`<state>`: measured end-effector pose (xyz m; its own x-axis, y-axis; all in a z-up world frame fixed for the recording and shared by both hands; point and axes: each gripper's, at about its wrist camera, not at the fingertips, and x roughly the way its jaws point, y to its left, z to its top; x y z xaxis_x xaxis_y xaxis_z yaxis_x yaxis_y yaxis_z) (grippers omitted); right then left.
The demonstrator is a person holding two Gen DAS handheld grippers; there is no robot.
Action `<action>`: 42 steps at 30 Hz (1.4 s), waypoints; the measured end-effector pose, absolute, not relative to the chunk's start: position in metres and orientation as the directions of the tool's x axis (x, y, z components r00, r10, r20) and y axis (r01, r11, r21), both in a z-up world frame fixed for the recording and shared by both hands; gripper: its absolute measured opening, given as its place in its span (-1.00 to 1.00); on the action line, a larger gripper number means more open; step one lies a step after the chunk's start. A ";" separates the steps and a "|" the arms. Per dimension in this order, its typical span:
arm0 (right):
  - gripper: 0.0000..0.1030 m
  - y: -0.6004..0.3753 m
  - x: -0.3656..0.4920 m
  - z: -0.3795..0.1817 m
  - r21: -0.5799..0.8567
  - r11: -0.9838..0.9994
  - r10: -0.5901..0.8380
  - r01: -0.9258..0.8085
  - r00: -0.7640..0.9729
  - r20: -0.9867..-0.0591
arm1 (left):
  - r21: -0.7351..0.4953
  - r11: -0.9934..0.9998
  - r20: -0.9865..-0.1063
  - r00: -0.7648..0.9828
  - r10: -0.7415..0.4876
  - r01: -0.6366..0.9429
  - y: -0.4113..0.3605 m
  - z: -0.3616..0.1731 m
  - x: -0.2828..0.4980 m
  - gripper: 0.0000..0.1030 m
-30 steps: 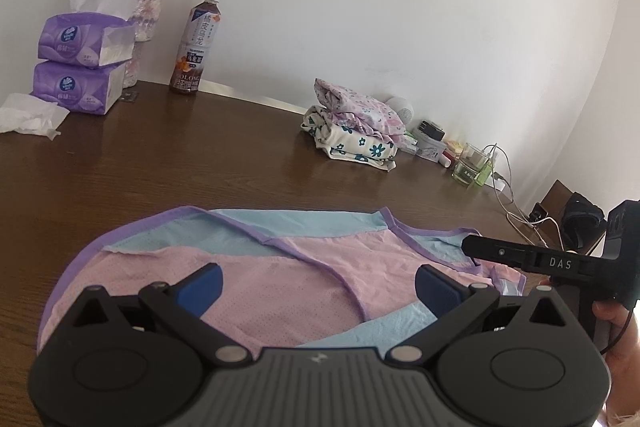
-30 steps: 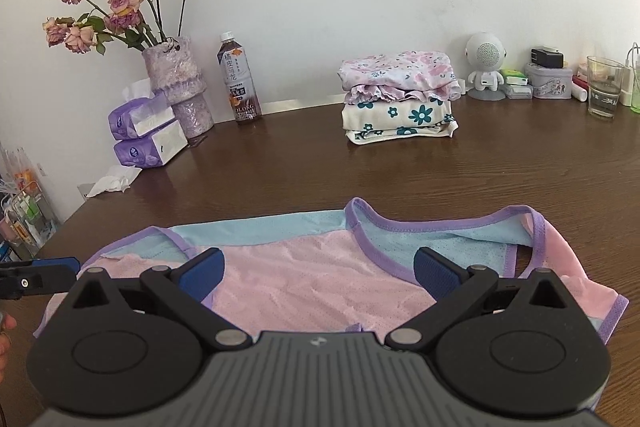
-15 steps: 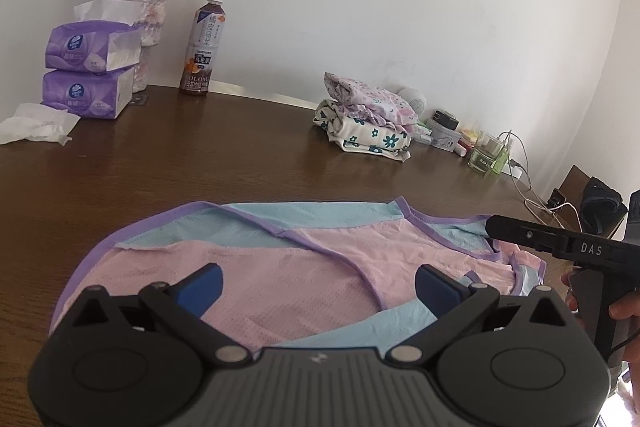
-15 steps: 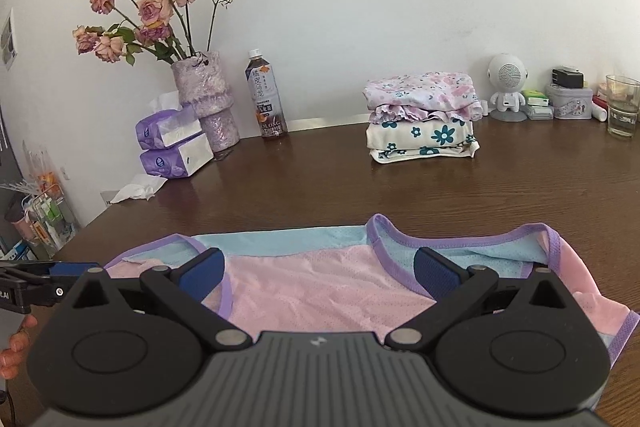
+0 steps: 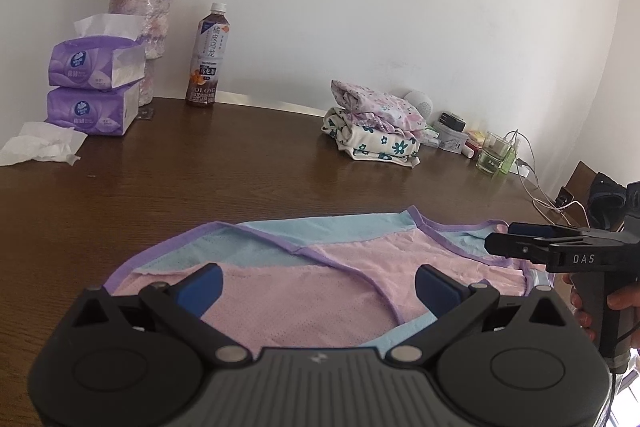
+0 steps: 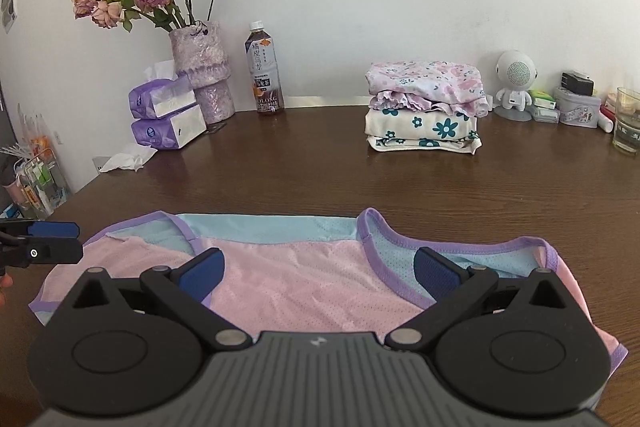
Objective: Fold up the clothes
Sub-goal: 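Move both open grippers to the garment's purple-trimmed end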
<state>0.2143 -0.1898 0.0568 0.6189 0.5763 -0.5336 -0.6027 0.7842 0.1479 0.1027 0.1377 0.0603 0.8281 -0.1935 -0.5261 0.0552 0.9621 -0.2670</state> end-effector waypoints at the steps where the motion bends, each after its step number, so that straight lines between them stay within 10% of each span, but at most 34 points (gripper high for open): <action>1: 0.99 -0.189 0.216 0.058 0.142 0.784 0.574 -0.604 0.620 -0.535 | -0.275 0.960 -0.530 0.824 -0.199 0.055 0.139 0.060 0.105 0.99; 21: 0.97 -0.167 0.297 0.094 -0.166 0.578 0.559 -0.799 0.536 -0.633 | 0.002 0.978 -0.643 0.749 -0.159 0.209 0.156 0.091 0.176 0.96; 31: 0.50 -0.122 0.347 0.056 -0.139 0.377 0.532 -0.916 0.337 -0.777 | 0.038 0.924 -0.779 0.590 -0.212 0.381 0.144 0.049 0.254 0.40; 37: -0.16 -0.114 0.372 0.033 -0.094 0.329 0.511 -0.940 0.261 -0.819 | -0.004 0.910 -0.823 0.515 -0.238 0.414 0.153 0.035 0.281 0.12; 42: -0.20 -0.116 0.385 0.024 0.000 0.312 0.521 -0.950 0.171 -0.837 | -0.030 0.891 -0.839 0.474 -0.269 0.452 0.157 0.031 0.293 0.06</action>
<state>0.3852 -0.1163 0.0238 0.1706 0.5206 -0.8366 -0.9501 0.3118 0.0003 0.2926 0.1571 0.0309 0.4739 -0.2687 -0.8386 0.4525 0.8913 -0.0298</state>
